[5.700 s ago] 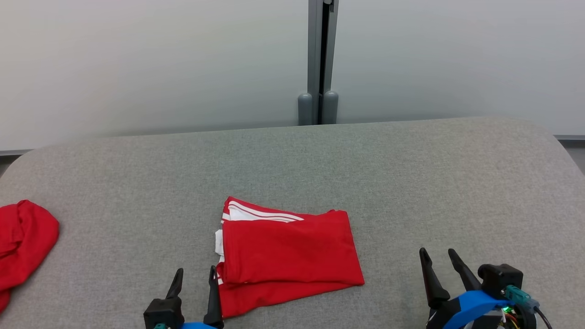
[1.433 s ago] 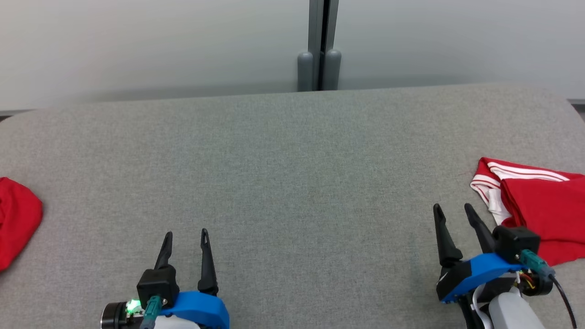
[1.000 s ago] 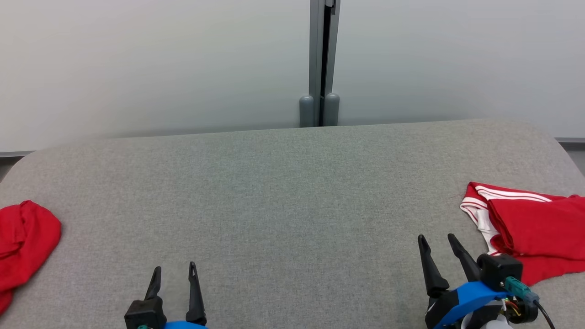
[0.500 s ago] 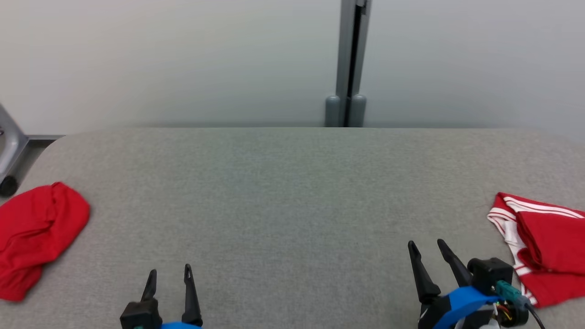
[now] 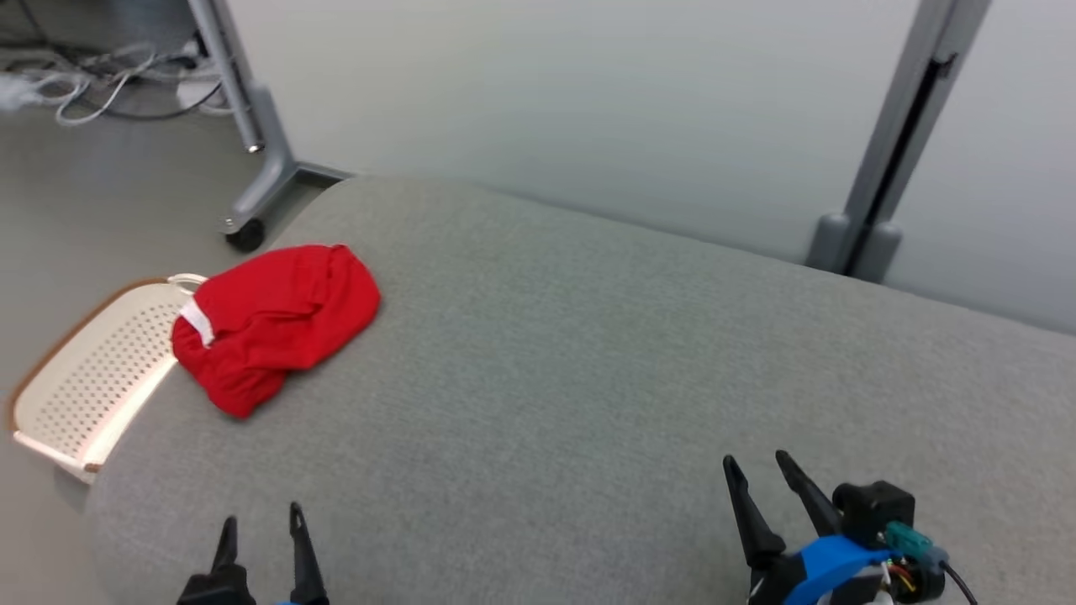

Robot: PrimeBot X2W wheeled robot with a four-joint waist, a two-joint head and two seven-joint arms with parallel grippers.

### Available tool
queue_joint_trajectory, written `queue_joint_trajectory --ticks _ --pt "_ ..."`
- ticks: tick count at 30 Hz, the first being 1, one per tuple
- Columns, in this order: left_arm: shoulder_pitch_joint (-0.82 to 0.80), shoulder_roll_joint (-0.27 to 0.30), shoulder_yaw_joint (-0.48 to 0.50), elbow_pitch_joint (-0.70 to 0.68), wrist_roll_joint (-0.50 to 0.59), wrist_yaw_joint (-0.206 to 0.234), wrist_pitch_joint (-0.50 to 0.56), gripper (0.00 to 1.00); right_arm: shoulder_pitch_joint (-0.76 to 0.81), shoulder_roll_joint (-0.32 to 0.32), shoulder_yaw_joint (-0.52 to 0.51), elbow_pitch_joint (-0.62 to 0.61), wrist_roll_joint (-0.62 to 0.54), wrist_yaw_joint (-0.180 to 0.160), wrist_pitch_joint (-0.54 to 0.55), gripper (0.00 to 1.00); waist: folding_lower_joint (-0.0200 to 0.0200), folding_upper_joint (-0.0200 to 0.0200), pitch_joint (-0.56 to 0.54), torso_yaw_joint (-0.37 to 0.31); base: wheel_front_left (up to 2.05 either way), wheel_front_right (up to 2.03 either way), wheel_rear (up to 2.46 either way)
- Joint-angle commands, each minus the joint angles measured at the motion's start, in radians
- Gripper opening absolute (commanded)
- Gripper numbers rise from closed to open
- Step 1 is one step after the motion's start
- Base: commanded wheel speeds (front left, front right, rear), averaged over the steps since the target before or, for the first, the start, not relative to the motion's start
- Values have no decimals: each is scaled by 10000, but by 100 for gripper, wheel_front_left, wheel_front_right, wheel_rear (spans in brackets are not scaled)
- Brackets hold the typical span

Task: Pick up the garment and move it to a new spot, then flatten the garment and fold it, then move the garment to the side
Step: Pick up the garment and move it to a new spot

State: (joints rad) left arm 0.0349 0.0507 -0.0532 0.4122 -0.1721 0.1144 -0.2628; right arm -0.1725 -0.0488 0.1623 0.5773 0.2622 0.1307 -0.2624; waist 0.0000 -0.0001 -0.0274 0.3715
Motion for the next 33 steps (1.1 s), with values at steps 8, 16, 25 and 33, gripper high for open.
queue_joint_trajectory --ticks 8,16,25,33 --pt "414 -11 575 -175 -83 38 -28 100 -237 -47 441 19 32 2 -30 100 0 1 607 1395 0 0 0" --pt "103 -12 848 -18 -399 -16 -27 100 -468 -46 827 26 -96 2 -30 100 0 1 900 1220 0 0 0" --pt "-1838 94 1646 812 -316 106 -28 100 -1161 -236 1464 -507 -419 2 -30 100 0 1 2283 181 0 0 0" --pt "-4185 732 2294 1863 -39 580 -27 100 -1629 -996 1918 -1431 -58 2 -30 100 0 1 3557 -547 0 0 0"
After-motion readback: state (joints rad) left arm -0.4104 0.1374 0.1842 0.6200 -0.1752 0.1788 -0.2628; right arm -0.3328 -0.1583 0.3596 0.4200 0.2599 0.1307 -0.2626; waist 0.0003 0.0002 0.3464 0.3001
